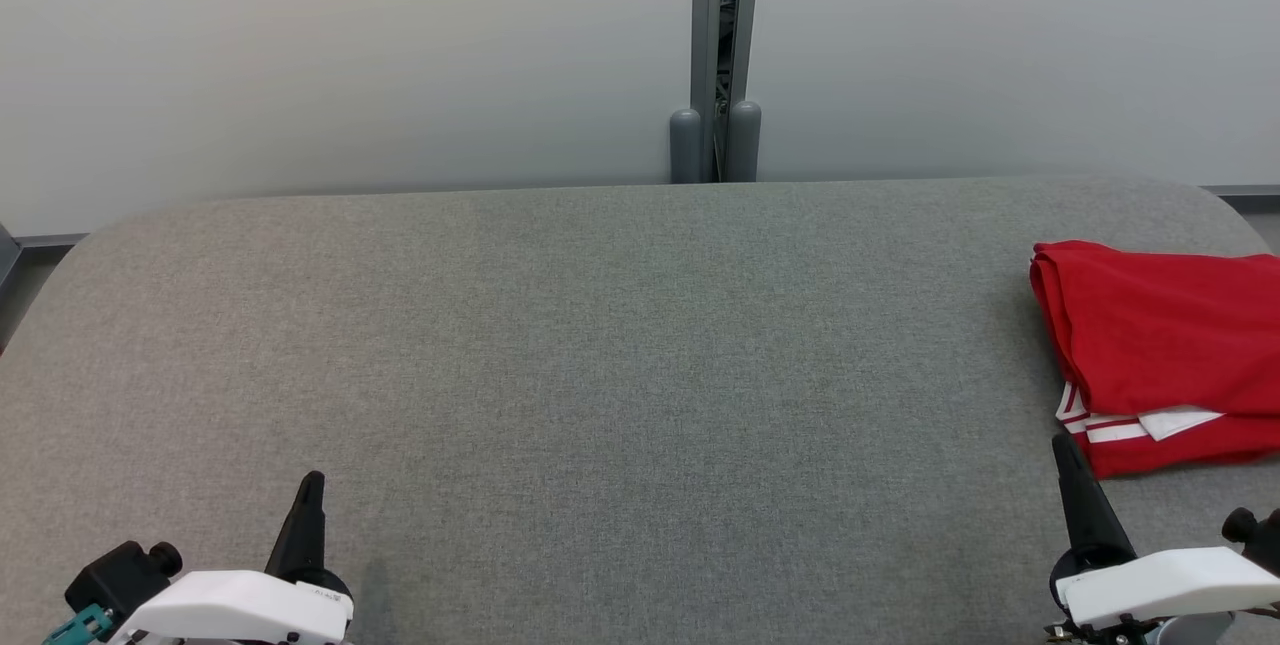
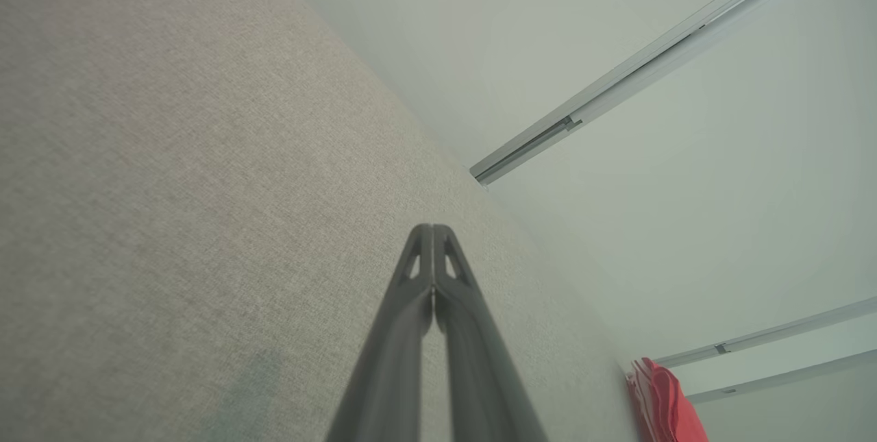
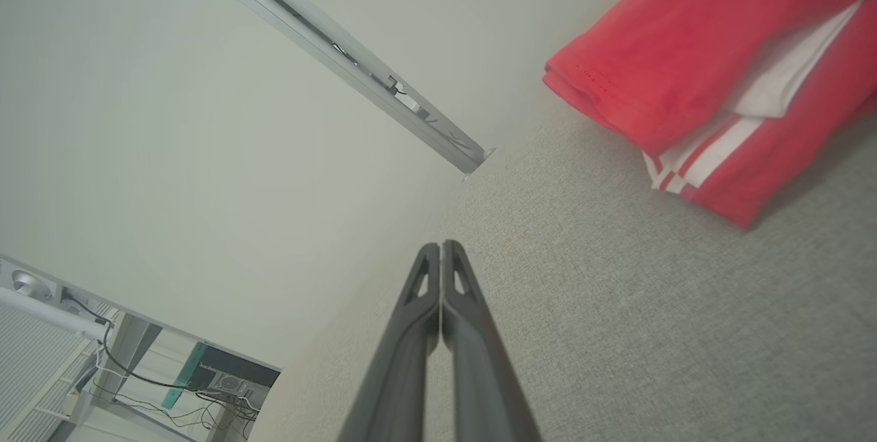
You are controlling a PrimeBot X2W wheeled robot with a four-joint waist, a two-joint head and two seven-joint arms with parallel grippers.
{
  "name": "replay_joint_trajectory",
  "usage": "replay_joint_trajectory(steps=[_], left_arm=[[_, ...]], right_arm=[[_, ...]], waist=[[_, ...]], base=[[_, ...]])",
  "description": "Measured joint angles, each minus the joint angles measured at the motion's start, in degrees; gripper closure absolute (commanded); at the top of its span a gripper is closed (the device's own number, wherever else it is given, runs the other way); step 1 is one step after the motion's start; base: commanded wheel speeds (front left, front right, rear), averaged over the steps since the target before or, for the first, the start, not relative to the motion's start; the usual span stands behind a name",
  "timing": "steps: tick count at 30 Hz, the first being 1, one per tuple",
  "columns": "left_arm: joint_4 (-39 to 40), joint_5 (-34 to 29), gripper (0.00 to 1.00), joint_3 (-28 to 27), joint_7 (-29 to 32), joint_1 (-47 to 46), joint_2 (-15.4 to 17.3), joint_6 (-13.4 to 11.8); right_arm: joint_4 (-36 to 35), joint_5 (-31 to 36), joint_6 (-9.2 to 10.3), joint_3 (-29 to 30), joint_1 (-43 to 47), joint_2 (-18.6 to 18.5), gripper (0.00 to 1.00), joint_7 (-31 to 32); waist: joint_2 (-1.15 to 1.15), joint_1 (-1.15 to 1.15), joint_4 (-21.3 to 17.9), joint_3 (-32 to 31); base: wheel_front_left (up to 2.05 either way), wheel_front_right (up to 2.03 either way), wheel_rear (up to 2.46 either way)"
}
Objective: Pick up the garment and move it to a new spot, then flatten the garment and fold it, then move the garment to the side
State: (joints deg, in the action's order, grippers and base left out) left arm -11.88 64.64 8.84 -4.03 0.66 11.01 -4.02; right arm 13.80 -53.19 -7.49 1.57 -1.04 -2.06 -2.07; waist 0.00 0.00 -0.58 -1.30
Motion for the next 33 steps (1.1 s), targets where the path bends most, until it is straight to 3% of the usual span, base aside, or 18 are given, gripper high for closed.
replay_joint_trajectory(steps=[33], left_arm=[[-0.87,13.94,1.0,-8.22,5.57,-2.78,-3.69,5.56]], right_arm=[[0.15,-19.22,0.0,1.26,-2.58,-0.25,1.0,3.33]], waist=[[0.0,0.0,0.24,0.6]], base=[[0.0,0.0,0.0]])
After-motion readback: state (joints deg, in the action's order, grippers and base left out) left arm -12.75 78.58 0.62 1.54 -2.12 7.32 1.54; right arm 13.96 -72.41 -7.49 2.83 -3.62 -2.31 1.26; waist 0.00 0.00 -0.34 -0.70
